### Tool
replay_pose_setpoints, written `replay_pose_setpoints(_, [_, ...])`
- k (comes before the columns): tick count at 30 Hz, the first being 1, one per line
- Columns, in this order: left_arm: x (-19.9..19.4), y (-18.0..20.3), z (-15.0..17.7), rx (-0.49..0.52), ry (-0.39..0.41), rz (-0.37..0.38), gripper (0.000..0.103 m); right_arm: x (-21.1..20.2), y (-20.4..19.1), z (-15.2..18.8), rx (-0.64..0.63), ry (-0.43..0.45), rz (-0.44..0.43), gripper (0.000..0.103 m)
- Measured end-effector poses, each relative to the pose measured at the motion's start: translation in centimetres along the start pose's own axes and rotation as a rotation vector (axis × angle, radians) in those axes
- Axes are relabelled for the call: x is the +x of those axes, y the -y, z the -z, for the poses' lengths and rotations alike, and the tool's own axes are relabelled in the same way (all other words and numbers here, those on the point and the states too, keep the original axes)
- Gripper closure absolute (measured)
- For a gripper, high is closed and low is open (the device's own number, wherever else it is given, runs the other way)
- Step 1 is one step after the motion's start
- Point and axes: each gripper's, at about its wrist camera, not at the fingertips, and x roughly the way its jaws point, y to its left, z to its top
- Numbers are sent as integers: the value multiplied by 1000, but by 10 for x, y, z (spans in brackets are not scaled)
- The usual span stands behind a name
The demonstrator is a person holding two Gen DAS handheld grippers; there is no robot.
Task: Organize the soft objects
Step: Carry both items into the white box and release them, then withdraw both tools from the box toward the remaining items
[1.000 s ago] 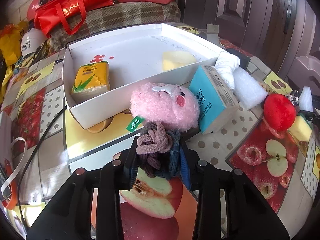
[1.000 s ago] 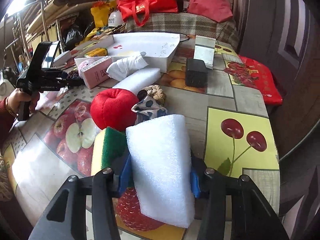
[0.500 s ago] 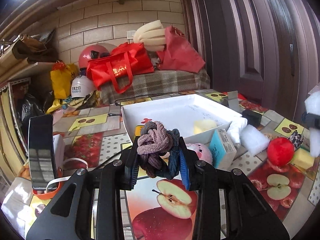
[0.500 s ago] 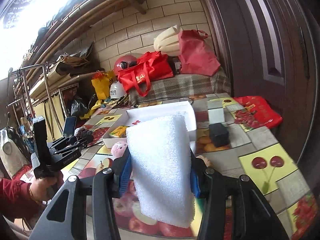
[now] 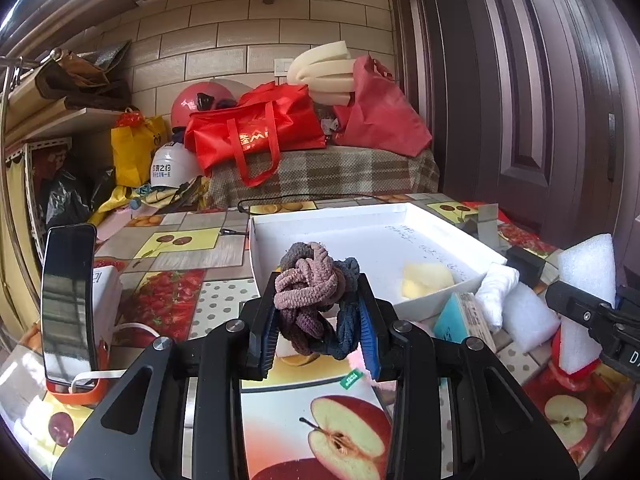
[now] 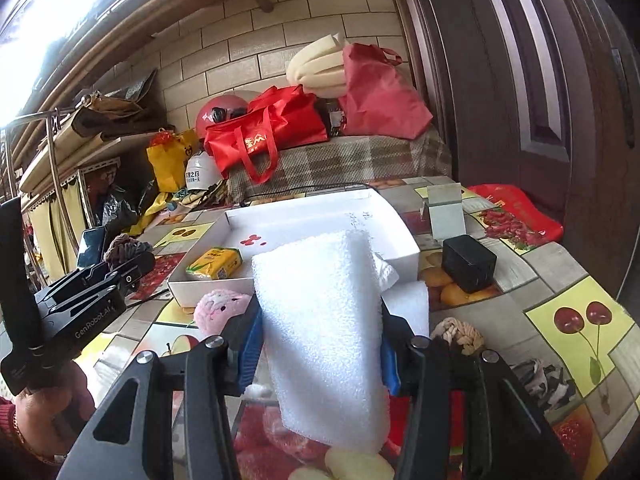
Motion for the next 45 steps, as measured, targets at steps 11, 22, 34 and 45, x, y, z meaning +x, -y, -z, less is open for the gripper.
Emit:
replay_pose_setpoints(11, [42,-9,-14,-41,-15,-39,69,49,-8,-20,-21,38,93,54])
replay_pose_setpoints(22, [94,-21,-31,-79,-37,-83,69,115,-13,-46,-23,26,159,54])
replay_pose_setpoints(34, [113,-14,-35,-50,-90,-74,5,162,-22,-57,-58,-86,143,12])
replay_pose_setpoints(45, [104,-19,-35,-71,-42,-98,0,147,-21,-58,-46,-12,215,0])
